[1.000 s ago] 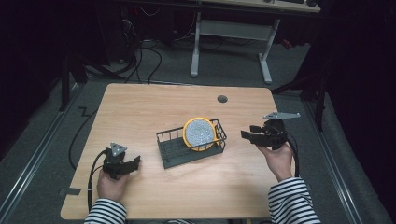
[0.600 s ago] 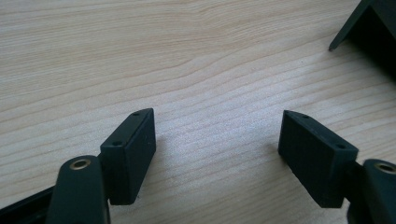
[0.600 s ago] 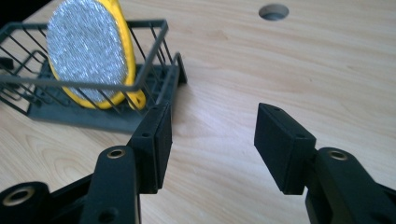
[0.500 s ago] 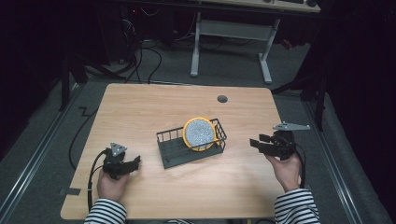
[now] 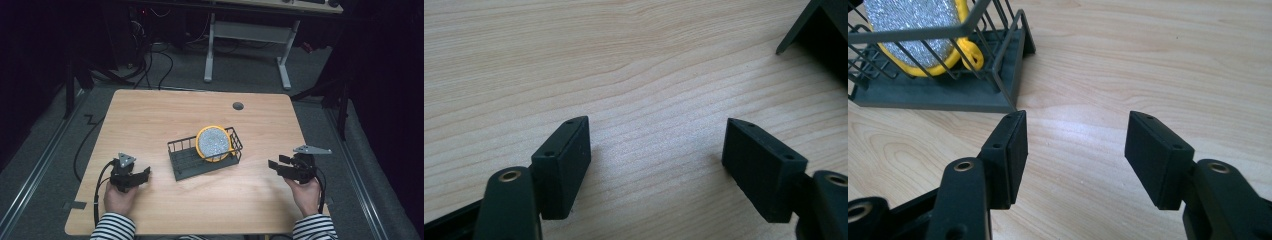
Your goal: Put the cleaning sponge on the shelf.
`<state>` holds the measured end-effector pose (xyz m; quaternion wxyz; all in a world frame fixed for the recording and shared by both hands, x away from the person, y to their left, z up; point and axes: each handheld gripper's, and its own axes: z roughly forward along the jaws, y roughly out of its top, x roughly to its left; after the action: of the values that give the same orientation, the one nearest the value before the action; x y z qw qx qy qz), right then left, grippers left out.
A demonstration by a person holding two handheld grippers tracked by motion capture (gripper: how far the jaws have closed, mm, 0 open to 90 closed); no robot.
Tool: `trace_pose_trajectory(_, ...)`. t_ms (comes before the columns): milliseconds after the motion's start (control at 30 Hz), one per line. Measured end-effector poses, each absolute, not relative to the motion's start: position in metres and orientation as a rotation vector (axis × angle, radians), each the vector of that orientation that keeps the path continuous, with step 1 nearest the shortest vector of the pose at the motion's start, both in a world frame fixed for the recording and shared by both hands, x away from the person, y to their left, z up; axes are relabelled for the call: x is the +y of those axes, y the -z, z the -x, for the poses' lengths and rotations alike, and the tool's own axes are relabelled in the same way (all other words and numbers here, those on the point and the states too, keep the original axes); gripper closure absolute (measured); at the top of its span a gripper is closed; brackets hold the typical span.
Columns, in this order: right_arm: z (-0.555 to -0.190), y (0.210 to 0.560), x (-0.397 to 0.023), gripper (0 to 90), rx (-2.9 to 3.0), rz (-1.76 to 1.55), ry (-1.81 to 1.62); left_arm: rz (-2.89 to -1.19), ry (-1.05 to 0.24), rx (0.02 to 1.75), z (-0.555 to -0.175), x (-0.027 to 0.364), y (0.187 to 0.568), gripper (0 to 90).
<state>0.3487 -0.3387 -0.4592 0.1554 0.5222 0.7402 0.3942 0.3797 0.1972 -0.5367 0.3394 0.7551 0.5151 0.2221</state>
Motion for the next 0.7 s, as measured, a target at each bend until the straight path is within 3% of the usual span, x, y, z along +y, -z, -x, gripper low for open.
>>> trace_pose_trajectory(700,-0.351,0.502,-0.320,40.4,2.133,-1.516,-1.047,-1.966,-0.578,1.341,-0.380,0.197,0.537,28.0)
